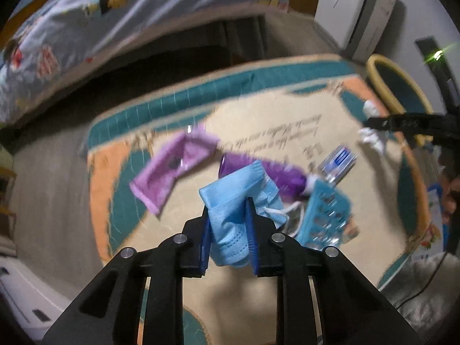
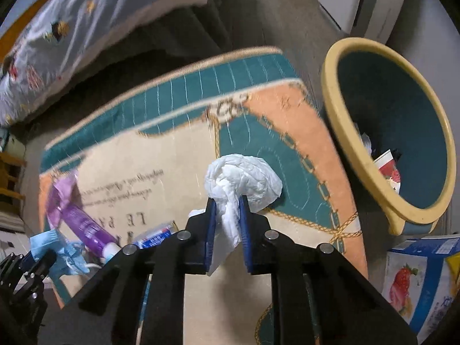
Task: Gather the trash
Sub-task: 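Grasp the white tissue with the right tool while the left tool grasps the blue mask, then carry the tissue and blue mask over the bin with both tools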
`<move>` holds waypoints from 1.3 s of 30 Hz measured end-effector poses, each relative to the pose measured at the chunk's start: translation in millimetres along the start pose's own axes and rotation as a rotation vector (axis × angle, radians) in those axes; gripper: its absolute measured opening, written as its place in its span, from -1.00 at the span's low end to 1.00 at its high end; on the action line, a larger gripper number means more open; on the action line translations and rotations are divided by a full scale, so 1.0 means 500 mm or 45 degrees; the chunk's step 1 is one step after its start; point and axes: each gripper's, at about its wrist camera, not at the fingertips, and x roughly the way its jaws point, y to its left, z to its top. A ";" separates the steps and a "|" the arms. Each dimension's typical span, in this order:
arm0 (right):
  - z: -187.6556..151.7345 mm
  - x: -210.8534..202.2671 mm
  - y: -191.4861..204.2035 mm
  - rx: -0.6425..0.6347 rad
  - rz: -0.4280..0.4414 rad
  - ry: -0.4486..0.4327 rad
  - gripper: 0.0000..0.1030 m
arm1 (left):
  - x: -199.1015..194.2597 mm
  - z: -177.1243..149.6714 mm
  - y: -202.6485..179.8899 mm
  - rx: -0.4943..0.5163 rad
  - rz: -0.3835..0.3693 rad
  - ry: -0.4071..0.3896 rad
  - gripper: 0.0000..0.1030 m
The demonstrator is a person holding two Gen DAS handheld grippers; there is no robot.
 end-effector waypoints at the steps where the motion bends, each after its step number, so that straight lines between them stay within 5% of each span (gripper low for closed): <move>1: 0.000 -0.007 -0.006 0.015 0.010 -0.011 -0.70 | -0.012 0.006 -0.001 -0.007 -0.005 -0.022 -0.56; 7: 0.004 -0.078 -0.012 0.025 0.065 -0.111 -0.70 | -0.073 0.050 -0.022 -0.017 -0.031 -0.174 -0.56; 12: 0.030 -0.220 -0.005 -0.023 0.167 -0.276 -0.70 | -0.097 0.079 -0.050 0.009 -0.051 -0.242 -0.56; 17: 0.039 -0.327 -0.031 -0.150 0.130 -0.388 -0.70 | -0.117 0.107 -0.096 0.040 -0.089 -0.299 -0.56; 23: 0.033 -0.319 -0.103 -0.025 0.200 -0.374 -0.70 | -0.125 0.128 -0.157 0.092 -0.103 -0.343 -0.56; 39: 0.061 -0.277 -0.150 -0.102 0.106 -0.354 -0.70 | -0.095 0.150 -0.239 0.174 -0.109 -0.326 -0.56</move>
